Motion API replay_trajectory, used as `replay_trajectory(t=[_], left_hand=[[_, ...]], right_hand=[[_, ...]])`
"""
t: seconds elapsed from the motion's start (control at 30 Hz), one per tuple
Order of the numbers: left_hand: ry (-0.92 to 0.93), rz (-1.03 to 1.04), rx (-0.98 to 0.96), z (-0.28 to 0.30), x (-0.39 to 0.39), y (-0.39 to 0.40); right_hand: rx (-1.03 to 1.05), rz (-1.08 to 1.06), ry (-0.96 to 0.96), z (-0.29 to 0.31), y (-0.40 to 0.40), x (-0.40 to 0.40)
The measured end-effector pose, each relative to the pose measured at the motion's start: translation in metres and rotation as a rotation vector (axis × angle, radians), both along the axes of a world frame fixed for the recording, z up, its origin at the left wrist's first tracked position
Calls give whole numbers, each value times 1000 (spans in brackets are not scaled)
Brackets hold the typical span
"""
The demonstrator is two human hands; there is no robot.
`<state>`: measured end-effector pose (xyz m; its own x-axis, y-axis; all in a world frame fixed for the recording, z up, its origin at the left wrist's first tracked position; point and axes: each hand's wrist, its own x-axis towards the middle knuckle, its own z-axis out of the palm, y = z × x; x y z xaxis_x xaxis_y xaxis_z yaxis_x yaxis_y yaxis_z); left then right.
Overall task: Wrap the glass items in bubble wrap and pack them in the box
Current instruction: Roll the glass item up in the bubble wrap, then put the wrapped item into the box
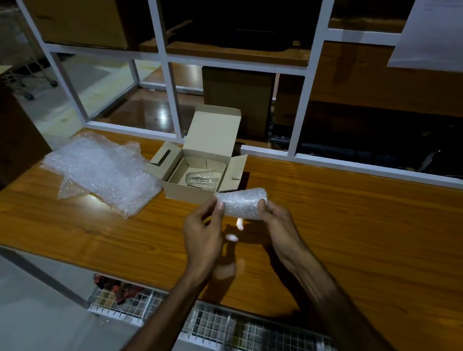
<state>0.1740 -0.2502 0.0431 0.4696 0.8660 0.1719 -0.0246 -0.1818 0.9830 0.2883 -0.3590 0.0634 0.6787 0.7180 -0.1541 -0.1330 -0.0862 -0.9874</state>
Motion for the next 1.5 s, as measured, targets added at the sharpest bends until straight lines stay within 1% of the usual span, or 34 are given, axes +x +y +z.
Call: replay_trajectory(t=[0.07,0.23,0.33,0.47,0.6,0.77,0.93,1.03,1.1,1.17,1.27,1.33,1.5], left_hand=[[25,-34,22,-1,-4,6],[106,-42,19,-5,-11,32],[117,-140,49,-3,-10,56],[133,-191,-48,3,2,101],[168,-275,-159,9,13,158],[238,-369,-204,17,32,219],[331,-416,-251,7,48,262],[416,-465,-208,-8,59,279],[493,-517,-137,-16,64,287],[556,-556,-53,-21,67,292],[676,-564,134,-28,70,295],[712,-545,226,-30,72,293],[791,-529,320,-31,79,290]], right_hand=[[0,12,18,0,5,-4],[-17,54,6,-5,27,-11],[-52,58,-9,-10,46,-8],[-101,82,-36,-9,77,1],[-123,90,57,-3,117,11],[-172,56,76,-1,164,26],[-291,-12,-10,-11,192,41],[-408,-25,-24,-16,201,52],[-499,-10,-23,-17,206,56],[-564,-11,-63,-21,211,58],[-641,-9,-178,-27,217,60],[-680,-9,-242,-30,219,63],[-801,0,-485,-37,228,61]])
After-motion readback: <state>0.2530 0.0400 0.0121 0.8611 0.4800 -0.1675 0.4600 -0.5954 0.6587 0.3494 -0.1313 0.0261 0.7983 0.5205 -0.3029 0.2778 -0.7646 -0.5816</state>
